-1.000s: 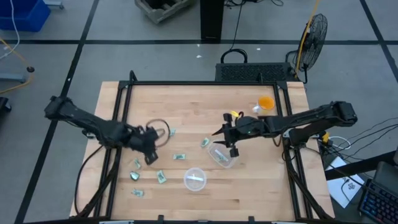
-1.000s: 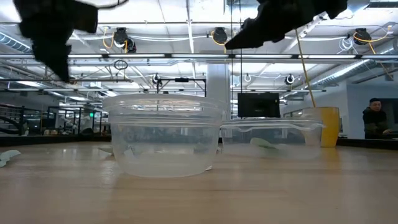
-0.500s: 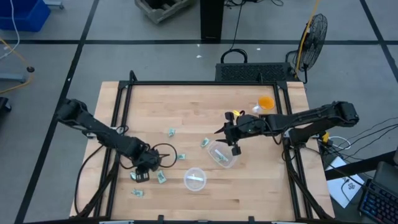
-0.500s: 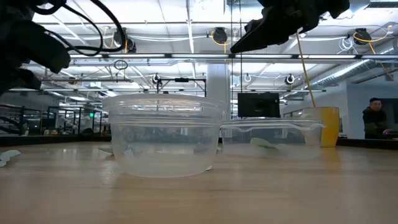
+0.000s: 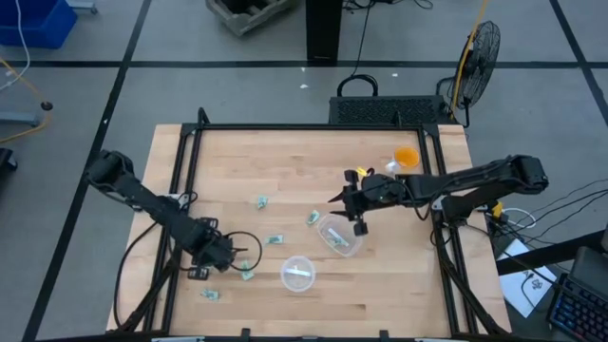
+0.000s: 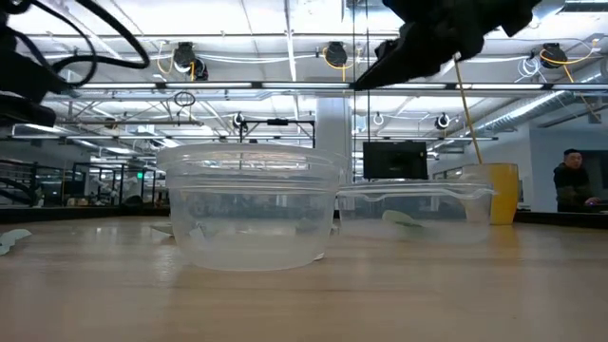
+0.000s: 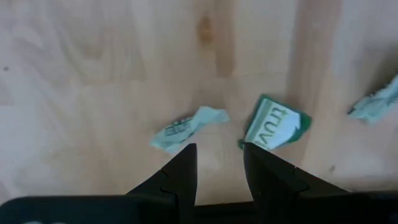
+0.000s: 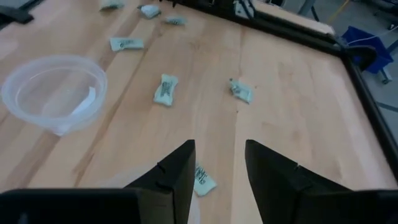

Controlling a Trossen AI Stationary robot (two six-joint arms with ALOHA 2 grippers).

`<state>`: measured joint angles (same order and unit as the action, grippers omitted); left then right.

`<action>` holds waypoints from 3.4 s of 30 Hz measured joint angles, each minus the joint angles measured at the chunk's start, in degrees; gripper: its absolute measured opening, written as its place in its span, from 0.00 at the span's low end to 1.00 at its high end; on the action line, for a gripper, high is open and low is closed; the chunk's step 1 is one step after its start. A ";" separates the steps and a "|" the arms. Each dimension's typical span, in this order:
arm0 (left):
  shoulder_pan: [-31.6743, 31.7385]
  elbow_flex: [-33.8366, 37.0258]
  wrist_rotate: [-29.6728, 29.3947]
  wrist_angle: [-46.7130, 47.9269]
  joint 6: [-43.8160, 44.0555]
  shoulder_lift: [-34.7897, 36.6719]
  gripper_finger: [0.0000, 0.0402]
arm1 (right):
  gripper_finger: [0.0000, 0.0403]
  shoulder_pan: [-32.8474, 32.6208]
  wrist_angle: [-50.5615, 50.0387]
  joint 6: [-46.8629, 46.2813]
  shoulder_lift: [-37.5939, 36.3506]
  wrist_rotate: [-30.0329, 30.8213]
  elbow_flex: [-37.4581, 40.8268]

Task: Pick and place items into bin
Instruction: Put the Stevia packet into the left transparent bin

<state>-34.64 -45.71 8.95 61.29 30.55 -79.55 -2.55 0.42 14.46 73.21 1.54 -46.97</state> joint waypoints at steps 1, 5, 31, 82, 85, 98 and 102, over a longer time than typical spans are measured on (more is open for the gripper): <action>-0.57 0.00 -0.02 -0.17 -0.05 0.01 0.34 | 0.33 0.00 0.91 0.17 0.00 -0.01 0.92; -2.54 0.24 -3.32 -0.10 -0.04 0.02 0.34 | 0.33 0.00 3.57 2.73 0.00 0.09 2.93; -3.32 11.36 -10.85 -11.75 2.86 0.15 0.34 | 0.33 -0.07 8.36 -0.09 -3.43 -0.06 3.07; -3.10 8.98 -22.38 -29.08 -15.78 -5.48 0.25 | 0.33 -0.09 7.96 0.19 -3.45 -0.11 3.01; -3.05 9.03 -22.35 -29.09 -13.55 -5.53 0.16 | 0.33 -0.07 7.99 0.19 -3.43 -0.11 3.01; 1.04 2.60 -38.24 -38.05 -22.33 -5.14 0.04 | 0.33 -0.07 8.40 0.17 -3.43 -0.09 3.01; 5.25 -2.49 -37.89 -43.12 -27.98 -5.03 0.02 | 0.33 -0.07 8.40 0.15 -3.45 -0.09 3.01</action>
<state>-29.39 -48.20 -28.94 18.17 2.57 -84.58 -2.61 8.82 14.61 69.76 1.45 -43.97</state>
